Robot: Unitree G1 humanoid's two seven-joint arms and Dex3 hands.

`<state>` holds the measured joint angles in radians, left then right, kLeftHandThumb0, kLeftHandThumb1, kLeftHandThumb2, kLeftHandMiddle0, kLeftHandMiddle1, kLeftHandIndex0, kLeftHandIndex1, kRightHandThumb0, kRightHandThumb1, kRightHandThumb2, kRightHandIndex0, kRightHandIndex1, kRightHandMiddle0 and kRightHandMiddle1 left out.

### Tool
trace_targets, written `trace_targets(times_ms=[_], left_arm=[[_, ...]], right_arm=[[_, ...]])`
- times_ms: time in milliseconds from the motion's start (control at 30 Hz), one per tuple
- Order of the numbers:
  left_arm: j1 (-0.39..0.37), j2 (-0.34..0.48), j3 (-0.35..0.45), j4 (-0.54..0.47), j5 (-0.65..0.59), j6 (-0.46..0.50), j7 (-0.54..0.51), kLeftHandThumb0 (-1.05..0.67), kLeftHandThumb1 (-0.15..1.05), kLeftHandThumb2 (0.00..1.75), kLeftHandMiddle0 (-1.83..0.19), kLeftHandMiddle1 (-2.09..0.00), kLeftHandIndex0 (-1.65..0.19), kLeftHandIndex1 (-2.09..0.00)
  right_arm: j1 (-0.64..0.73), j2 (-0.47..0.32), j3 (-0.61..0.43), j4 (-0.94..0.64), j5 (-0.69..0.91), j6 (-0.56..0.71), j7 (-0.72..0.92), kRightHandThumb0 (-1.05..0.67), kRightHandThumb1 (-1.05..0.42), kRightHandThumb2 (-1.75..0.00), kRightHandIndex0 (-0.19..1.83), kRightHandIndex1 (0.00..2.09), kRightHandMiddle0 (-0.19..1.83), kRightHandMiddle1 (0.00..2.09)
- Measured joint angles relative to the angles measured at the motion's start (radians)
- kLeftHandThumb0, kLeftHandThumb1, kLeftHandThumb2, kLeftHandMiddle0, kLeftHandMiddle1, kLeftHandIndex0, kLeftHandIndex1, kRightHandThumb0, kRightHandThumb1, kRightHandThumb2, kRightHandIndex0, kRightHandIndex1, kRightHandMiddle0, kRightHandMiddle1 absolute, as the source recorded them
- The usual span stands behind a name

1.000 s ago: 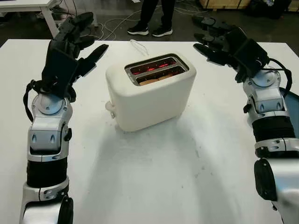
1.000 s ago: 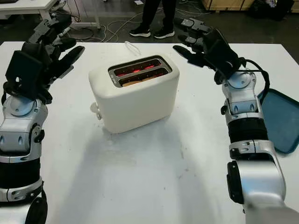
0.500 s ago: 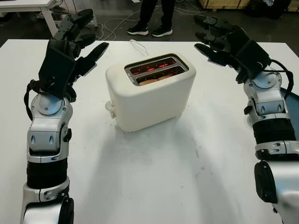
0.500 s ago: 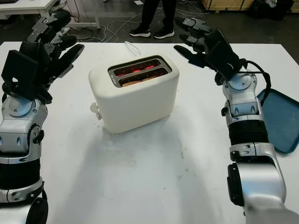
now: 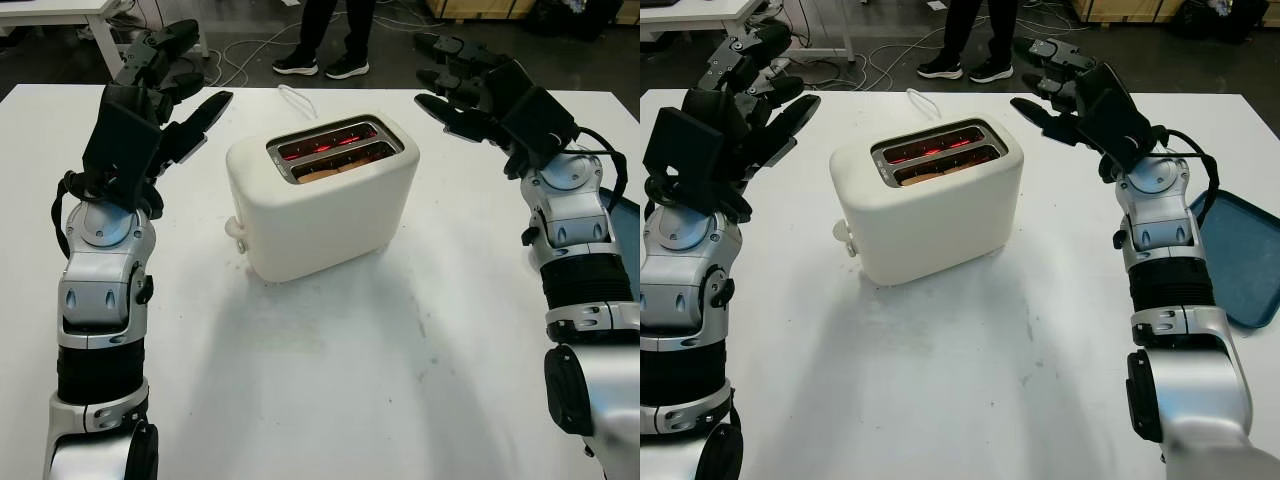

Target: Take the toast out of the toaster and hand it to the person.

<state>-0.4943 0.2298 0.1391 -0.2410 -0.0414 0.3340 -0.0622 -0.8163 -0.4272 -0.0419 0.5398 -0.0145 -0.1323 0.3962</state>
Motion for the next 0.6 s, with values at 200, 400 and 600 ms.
trace_targets(times_ms=[200, 400, 600], left_arm=[[0.001, 0.0, 0.0, 0.0, 0.003, 0.0, 0.003, -0.52, 0.92, 0.04, 0.0, -0.87, -0.13, -0.55], [0.007, 0.0, 0.0, 0.0, 0.005, 0.0, 0.003, -0.52, 0.92, 0.04, 0.0, -0.87, -0.12, -0.56], [0.01, 0.0, -0.001, 0.0, 0.008, 0.0, 0.003, -0.53, 0.92, 0.04, 0.0, -0.89, -0.12, -0.57]], right_arm=[[0.0, 0.0, 0.002, 0.0, 0.0, 0.0, 0.001, -0.6, -0.92, -0.29, 0.39, 0.02, 0.39, 0.01], [0.0, 0.001, 0.003, 0.0, 0.0, 0.0, 0.01, -0.61, -0.92, -0.28, 0.38, 0.01, 0.38, 0.0], [0.0, 0.001, 0.008, 0.0, 0.0, 0.003, 0.01, -0.61, -0.92, -0.28, 0.38, 0.01, 0.38, 0.0]])
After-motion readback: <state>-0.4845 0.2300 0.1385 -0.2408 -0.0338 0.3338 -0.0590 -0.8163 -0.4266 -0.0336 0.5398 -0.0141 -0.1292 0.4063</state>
